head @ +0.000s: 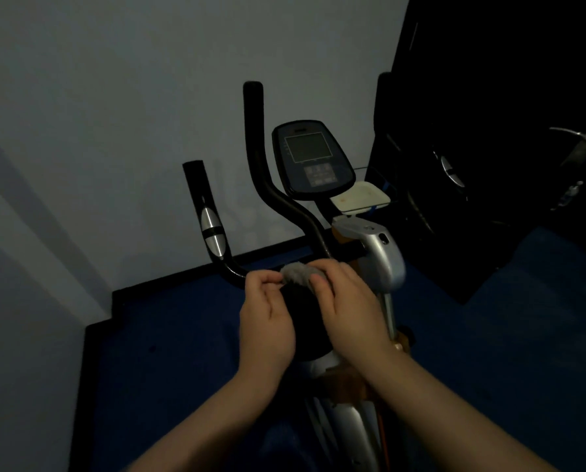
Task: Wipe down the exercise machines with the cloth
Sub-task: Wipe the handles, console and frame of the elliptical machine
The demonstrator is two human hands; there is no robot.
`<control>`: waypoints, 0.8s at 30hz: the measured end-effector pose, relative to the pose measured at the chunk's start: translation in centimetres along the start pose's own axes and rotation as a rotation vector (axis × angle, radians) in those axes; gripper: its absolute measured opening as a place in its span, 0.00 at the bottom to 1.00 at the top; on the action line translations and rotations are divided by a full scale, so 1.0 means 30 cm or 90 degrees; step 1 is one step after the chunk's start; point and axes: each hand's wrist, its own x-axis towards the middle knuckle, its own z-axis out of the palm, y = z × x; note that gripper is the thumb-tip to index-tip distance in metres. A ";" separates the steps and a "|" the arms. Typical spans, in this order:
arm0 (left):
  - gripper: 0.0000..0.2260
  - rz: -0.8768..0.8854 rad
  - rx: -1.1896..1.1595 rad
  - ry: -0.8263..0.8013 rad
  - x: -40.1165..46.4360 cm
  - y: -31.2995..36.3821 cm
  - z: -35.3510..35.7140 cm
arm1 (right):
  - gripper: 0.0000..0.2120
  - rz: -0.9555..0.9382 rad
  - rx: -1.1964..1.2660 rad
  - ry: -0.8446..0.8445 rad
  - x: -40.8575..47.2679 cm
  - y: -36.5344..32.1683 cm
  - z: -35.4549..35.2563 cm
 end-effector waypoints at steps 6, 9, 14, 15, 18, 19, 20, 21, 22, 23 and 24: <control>0.06 0.014 0.020 0.090 -0.018 0.012 0.012 | 0.14 -0.120 -0.184 -0.166 0.109 -0.028 -0.017; 0.06 0.010 0.065 0.075 -0.021 0.013 0.008 | 0.15 -0.114 -0.168 -0.131 0.045 0.013 -0.054; 0.07 -0.018 0.075 0.117 -0.026 0.016 0.022 | 0.15 -0.092 -0.191 -0.230 0.140 -0.031 -0.032; 0.07 -0.025 0.069 0.119 -0.028 0.014 0.020 | 0.14 -0.078 -0.156 -0.265 0.157 -0.036 -0.037; 0.07 -0.030 0.081 0.082 -0.037 0.005 -0.003 | 0.09 -0.091 -0.061 -0.234 0.171 -0.022 -0.112; 0.08 -0.018 0.086 0.067 -0.039 0.001 -0.016 | 0.09 -0.117 -0.042 -0.183 0.164 -0.013 -0.142; 0.08 -0.004 0.086 0.057 -0.041 0.000 -0.027 | 0.09 -0.152 -0.033 -0.126 0.154 -0.007 -0.161; 0.08 0.004 0.080 0.054 -0.042 -0.003 -0.037 | 0.10 -0.195 -0.044 -0.080 0.144 -0.009 -0.168; 0.08 0.005 0.063 0.058 -0.041 -0.005 -0.043 | 0.11 -0.243 -0.079 -0.052 0.135 -0.014 -0.159; 0.09 -0.001 0.035 0.070 -0.040 -0.007 -0.045 | 0.12 -0.289 -0.129 -0.047 0.121 -0.018 -0.137; 0.10 -0.010 0.002 0.085 -0.041 -0.009 -0.044 | 0.13 -0.330 -0.171 -0.048 0.099 -0.018 -0.106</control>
